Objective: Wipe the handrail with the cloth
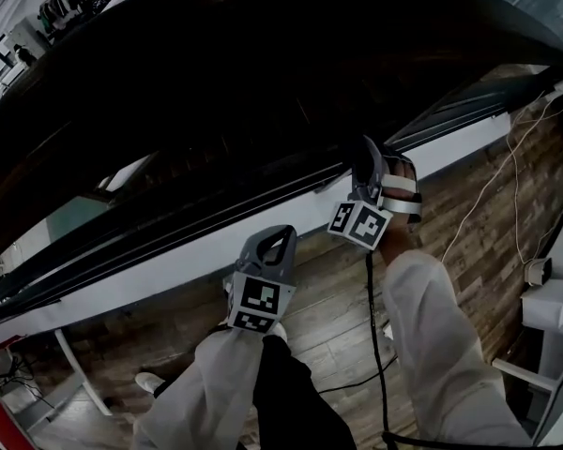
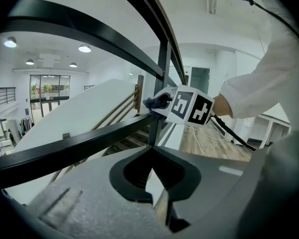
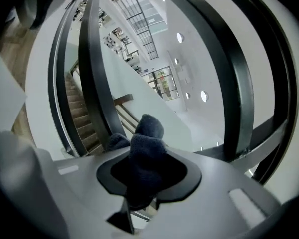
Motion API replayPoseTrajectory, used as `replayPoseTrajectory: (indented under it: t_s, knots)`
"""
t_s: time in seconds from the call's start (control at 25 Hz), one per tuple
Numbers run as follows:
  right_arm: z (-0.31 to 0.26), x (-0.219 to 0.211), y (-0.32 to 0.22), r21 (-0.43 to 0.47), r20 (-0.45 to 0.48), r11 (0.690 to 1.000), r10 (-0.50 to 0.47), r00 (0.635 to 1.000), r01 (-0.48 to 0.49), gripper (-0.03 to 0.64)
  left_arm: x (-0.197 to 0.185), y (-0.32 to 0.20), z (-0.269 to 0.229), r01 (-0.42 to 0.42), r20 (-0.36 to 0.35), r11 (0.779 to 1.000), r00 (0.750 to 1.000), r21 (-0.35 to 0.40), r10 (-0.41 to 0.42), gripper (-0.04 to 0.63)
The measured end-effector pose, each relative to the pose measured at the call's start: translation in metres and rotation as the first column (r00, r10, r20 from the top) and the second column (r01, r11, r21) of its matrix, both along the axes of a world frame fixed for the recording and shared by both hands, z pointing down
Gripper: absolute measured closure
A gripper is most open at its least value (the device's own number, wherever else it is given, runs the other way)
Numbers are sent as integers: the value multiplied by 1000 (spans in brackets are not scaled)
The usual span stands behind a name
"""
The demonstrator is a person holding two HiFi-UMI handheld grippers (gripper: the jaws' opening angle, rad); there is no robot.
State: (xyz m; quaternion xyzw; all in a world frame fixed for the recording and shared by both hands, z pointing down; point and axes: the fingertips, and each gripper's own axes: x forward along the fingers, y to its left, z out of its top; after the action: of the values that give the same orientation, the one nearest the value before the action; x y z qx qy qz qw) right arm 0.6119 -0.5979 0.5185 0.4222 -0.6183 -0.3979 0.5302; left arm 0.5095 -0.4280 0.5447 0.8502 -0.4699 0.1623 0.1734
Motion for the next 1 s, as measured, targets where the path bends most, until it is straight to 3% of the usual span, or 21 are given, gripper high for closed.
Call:
replayPoseTrajectory:
  t_s: [0.12,0.24,0.36,0.52,0.64,0.76,1.0]
  knots:
    - [-5,12,-6,4,-7,1000,20,1000,-20,515,0,7,-9,-3,-1,1000,1000,8,3,595]
    - [-19,5,6,-66,194,998,28,981,-15,514,-23,23,-11,30,-14,1000,999,6,-30,595]
    - [-36,-22,41,-170,452,985,112,885,-38,514,-69,46,-13,71,-22,998,997,1,-71,595]
    - [-54,-73,106,-266,608,963,191,770,-29,514,-125,89,-23,121,-39,993,992,7,-121,595]
    - [-58,-122,149,-299,654,954,204,729,1,512,-168,118,-25,169,-47,986,985,9,-168,595]
    - [-45,-185,209,-332,650,942,191,736,48,512,-223,163,-23,229,-29,973,973,-9,-229,595]
    - [-9,-318,318,-452,658,873,186,730,185,512,-357,267,-17,366,68,930,929,-38,-363,595]
